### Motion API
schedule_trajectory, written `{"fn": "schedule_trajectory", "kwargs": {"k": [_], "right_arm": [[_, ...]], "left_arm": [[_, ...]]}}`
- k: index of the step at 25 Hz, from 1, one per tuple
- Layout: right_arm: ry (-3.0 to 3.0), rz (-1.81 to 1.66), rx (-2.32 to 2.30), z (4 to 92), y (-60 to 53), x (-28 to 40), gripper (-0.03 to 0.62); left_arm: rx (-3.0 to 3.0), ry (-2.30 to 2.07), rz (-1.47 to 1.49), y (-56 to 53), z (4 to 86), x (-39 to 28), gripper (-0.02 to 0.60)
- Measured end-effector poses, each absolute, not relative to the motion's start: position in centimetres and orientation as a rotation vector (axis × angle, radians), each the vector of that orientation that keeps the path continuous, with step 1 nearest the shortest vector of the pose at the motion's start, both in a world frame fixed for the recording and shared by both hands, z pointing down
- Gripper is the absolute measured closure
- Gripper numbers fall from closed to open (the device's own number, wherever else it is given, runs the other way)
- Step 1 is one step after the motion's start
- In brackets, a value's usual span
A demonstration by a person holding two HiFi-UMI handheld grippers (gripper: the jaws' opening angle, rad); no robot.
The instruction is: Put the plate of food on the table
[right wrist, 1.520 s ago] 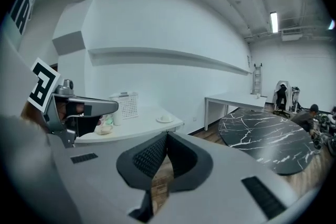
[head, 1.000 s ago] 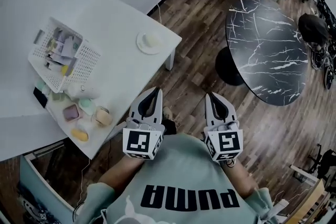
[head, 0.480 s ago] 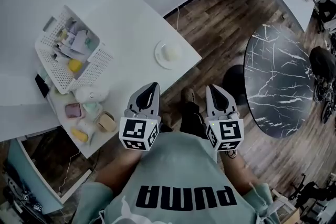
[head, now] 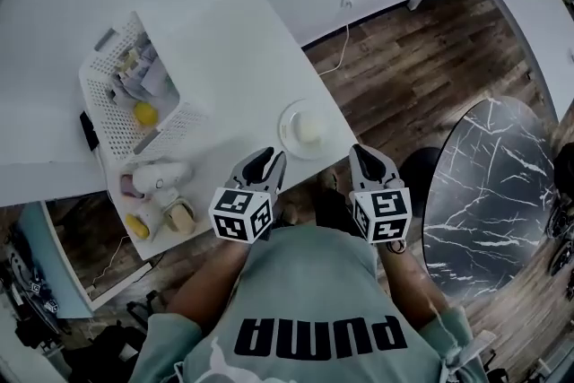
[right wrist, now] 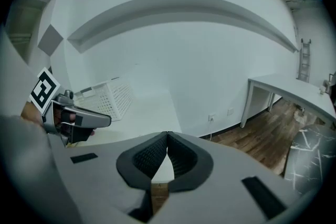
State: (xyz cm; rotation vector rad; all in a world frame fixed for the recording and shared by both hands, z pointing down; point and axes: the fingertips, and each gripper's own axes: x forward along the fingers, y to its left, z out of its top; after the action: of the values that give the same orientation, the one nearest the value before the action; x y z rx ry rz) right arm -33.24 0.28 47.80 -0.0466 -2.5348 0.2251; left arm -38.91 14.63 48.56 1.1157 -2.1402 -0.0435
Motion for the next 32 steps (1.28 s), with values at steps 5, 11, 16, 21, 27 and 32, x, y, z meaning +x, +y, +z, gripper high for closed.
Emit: {"fn": "schedule_trajectory", "kwargs": {"k": [5,11,16,21,27,32], "right_arm": [[-2.453,0.288,-0.204,51.5,-0.5,-36.5,0.585],[-2.341,0.377,-0.328,55.4,-0.7,-38.4,0.56],[-2.272,0.454,-0.346,57.6,-1.1,-39.5,0.549],[-2.192,0.582,-0.36,58.9,-1.0,-39.7,0.548],[-2.113,0.75,-0.35,59.6,-0.7,-39.9,0.548],[-2.061,0.828,-0.352,60.2,0.1,-39.8,0.549]], "left_arm": [[0.958,-2.034,-0.164,13.1,53.4,-40.8,0.471],[0.769,-1.996,-0.27,13.7,57.2,-42.6,0.46],[0.696,-1.963,-0.317,14.2,59.1,-43.5,0.46],[0.661,-1.927,-0.388,14.3,60.1,-43.5,0.457],[0.64,-1.915,-0.432,14.4,60.8,-43.6,0.456],[0.657,-1.902,-0.454,13.9,60.8,-43.9,0.457]]}}
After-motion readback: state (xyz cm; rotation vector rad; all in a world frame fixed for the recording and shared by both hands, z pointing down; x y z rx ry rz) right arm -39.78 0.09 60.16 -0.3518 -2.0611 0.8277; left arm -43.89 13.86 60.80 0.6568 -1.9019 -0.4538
